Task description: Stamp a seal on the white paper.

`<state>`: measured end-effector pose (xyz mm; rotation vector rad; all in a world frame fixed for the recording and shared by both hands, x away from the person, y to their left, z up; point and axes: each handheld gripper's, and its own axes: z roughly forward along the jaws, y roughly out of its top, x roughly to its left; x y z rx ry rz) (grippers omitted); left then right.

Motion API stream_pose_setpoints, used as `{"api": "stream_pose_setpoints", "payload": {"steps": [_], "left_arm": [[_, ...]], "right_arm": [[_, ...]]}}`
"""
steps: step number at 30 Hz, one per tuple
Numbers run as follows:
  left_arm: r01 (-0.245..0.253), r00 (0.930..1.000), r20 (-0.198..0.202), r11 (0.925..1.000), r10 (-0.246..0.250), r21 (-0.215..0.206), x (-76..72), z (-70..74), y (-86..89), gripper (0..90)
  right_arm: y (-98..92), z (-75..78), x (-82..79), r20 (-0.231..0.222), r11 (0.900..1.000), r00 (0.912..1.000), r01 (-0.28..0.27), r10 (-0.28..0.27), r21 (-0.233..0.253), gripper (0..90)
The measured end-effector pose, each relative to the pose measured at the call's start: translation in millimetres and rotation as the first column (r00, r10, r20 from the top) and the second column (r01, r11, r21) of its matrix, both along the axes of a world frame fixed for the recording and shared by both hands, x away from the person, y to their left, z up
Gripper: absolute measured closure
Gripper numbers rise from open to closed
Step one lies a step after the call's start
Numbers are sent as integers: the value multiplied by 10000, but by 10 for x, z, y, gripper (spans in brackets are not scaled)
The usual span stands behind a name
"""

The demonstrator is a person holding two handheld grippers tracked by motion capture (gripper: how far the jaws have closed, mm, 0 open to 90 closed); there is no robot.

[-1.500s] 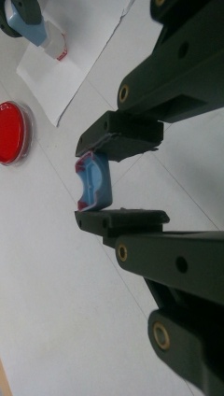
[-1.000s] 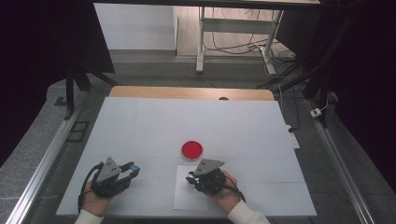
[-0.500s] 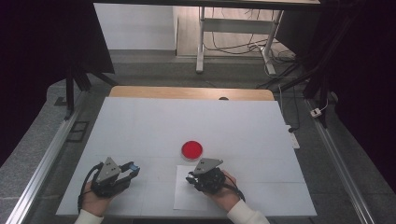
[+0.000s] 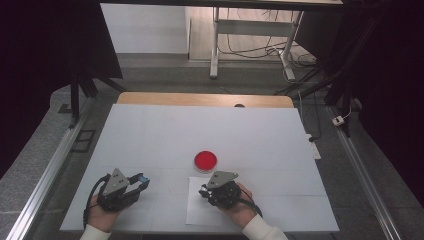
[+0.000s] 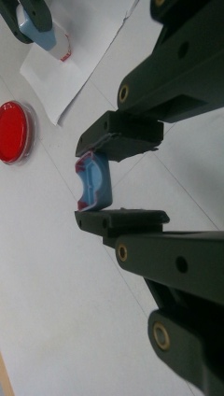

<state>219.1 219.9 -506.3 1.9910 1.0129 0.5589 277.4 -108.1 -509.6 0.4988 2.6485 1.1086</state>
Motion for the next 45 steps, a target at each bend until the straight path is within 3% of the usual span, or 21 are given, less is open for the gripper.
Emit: {"api": "stream_pose_setpoints", "payload": {"steps": [11,13,20,32,41,45], "left_arm": [[-18,10000,-3,10000,18,-26,7,-4,19,642],[-15,10000,-4,10000,15,-19,10,-7,20,642],[-7,10000,-8,10000,7,-79,26,-3,29,642],[211,9997,-153,9997,-213,-73,119,-39,2,642],[42,9999,-126,9999,-43,-120,61,-36,69,642],[38,10000,-71,9998,-39,-188,28,-26,96,642]], "right_arm": [[-10,-4,0,-48,9999,10000,56,-55,132,767],[-9,7,-5,76,10000,10000,6,-5,-84,766],[7,-2,-53,525,10000,9986,-83,86,-54,763],[-79,0,-1,-73,9964,9998,186,-181,823,759],[-92,0,43,-331,9945,9993,225,-192,1024,759],[-166,81,91,-758,9829,9965,479,-348,1777,759]]}}
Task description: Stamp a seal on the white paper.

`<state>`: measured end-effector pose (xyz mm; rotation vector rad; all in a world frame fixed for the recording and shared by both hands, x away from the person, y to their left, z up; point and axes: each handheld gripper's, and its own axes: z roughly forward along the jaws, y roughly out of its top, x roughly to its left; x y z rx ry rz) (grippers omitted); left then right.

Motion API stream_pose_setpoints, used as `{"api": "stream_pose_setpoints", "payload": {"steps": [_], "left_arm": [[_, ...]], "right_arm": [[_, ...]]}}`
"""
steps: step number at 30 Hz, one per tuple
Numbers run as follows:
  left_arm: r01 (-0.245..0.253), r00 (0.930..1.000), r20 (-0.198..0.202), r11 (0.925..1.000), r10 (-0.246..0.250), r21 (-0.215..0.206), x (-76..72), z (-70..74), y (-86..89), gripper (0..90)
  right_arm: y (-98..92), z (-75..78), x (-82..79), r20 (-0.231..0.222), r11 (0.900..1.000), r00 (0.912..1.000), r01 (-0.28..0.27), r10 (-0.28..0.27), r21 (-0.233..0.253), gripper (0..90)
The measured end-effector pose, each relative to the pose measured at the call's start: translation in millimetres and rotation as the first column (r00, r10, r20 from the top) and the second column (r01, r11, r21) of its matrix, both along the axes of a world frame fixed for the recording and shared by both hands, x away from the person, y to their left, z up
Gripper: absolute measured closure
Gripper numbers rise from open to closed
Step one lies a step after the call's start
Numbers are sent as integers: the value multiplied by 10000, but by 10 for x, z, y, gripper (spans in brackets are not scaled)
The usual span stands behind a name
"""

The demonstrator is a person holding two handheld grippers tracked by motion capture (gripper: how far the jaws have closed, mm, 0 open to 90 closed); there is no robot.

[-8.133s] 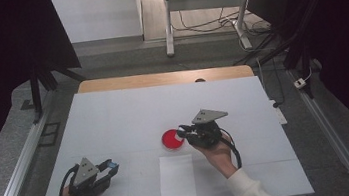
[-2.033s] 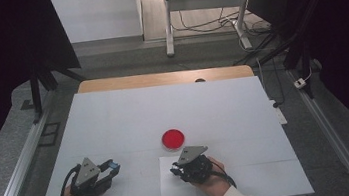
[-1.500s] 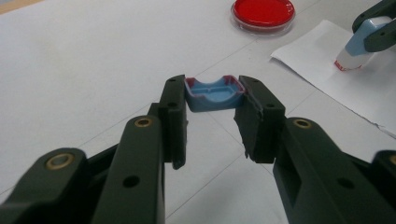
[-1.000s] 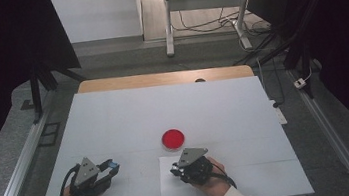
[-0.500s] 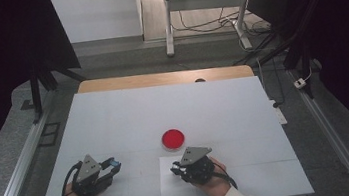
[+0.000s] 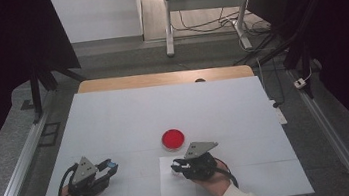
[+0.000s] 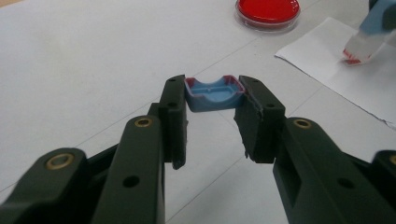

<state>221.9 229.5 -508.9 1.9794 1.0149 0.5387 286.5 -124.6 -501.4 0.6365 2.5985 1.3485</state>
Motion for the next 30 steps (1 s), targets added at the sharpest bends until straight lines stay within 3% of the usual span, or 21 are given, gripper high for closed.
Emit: {"api": "stream_pose_setpoints", "payload": {"steps": [6,17,30], "left_arm": [[75,10000,37,10000,-75,-46,5,10,-5,642],[235,9997,23,9997,-235,-54,38,7,-44,642],[488,9988,28,9988,-488,-43,36,5,-109,642]], "right_arm": [[-124,86,9,-52,9978,9987,500,-498,437,759],[-269,169,-26,135,9931,9975,679,-695,951,759],[-570,313,4,410,9661,9817,1753,-1862,1897,759]]}}
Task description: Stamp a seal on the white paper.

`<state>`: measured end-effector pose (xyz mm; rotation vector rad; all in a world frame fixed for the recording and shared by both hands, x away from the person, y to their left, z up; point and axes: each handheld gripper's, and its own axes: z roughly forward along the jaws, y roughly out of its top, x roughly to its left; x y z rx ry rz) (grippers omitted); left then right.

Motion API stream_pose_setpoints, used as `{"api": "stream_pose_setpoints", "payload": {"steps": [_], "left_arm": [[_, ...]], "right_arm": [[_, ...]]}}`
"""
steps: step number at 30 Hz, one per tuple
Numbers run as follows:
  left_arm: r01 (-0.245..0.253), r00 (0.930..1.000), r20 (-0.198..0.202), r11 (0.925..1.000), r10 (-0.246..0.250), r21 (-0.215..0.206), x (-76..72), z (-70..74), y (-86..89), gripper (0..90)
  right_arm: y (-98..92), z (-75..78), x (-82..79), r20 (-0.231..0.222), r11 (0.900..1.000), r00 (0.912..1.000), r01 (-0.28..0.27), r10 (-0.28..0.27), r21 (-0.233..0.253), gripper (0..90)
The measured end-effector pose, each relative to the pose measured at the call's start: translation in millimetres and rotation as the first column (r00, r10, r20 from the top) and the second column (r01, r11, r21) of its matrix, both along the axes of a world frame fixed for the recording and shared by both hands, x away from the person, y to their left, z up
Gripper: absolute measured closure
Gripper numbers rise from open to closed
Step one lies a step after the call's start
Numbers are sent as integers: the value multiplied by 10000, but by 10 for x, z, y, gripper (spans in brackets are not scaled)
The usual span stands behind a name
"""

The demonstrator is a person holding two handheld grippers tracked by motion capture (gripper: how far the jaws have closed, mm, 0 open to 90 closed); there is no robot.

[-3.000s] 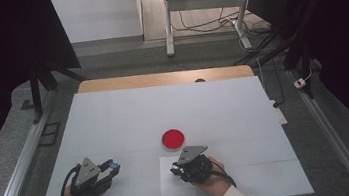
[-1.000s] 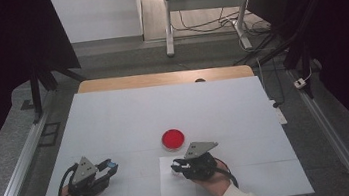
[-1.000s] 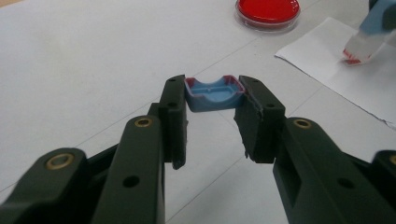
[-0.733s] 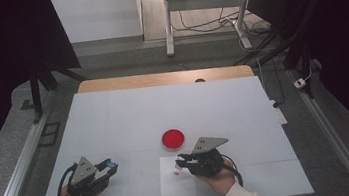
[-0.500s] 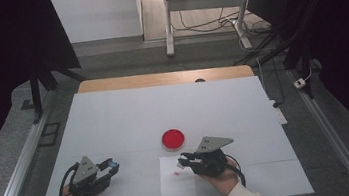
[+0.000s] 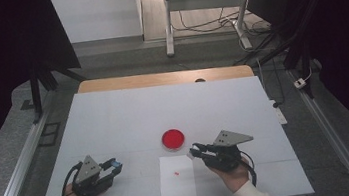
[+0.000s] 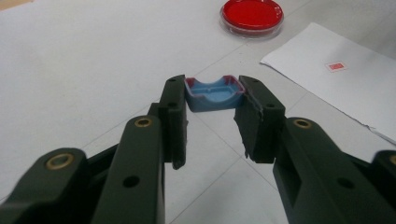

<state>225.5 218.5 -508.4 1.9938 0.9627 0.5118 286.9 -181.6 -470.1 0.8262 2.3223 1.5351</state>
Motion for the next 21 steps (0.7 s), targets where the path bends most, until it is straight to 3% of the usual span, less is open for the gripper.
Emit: {"api": "stream_pose_setpoints", "payload": {"steps": [6,21], "left_arm": [[1,10000,13,10000,-1,73,-21,0,-23,642],[-43,10000,11,9994,42,332,-22,-17,-64,642]], "right_arm": [[-104,87,17,194,9988,9995,256,-264,421,759],[-147,130,5,391,9978,9986,344,-366,571,760]]}}
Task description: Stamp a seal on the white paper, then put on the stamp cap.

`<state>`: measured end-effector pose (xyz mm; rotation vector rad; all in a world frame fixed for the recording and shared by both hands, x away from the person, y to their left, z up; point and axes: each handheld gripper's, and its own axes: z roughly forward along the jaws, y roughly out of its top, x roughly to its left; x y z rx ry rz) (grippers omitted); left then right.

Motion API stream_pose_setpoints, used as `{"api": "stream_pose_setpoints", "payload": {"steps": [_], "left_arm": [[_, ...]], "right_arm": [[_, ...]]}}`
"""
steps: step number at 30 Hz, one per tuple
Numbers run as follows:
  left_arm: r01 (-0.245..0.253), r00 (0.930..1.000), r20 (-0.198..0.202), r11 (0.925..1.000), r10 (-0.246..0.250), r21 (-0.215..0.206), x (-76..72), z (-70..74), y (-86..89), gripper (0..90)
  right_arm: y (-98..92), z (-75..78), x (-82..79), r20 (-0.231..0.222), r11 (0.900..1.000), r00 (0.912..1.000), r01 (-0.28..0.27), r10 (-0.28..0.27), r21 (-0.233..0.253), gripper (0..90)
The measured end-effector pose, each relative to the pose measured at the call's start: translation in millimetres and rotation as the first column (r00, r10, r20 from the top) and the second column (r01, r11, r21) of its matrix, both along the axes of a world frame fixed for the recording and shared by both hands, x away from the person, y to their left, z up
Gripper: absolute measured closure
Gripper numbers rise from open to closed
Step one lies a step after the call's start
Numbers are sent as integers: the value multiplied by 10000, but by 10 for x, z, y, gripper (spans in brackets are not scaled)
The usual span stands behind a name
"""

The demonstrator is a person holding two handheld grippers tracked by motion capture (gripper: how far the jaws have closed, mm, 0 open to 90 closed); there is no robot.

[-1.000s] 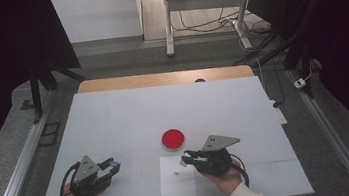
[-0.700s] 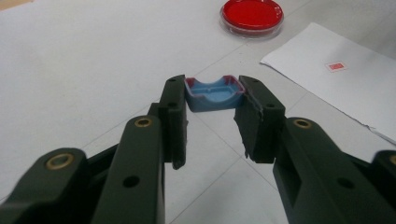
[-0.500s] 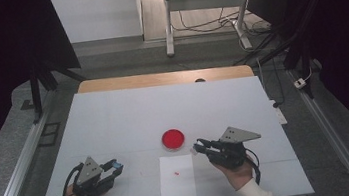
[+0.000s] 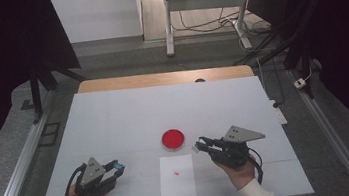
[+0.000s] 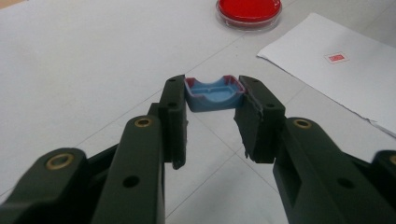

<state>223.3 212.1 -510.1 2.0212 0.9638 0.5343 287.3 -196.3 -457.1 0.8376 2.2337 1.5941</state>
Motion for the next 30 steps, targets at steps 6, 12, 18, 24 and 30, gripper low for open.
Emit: {"api": "stream_pose_setpoints", "payload": {"steps": [6,12,18,24,30], "left_arm": [[64,10000,-28,10000,-64,29,27,-5,-14,642],[226,9997,48,9997,-226,15,35,25,-91,642],[453,9990,48,9990,-453,6,55,36,-181,642],[691,9976,40,9976,-691,30,75,44,-275,641],[865,9962,12,9962,-865,-45,93,55,-362,641]], "right_arm": [[-18,-23,29,-134,10000,9999,10,-10,-20,759],[-20,-6,19,-74,10000,10000,15,-15,24,759],[-2,3,8,-27,10000,10000,-45,45,32,759],[15,-13,6,-49,10000,9999,-92,92,-23,759],[32,-12,-3,-18,9999,9999,-126,126,-18,759]]}}
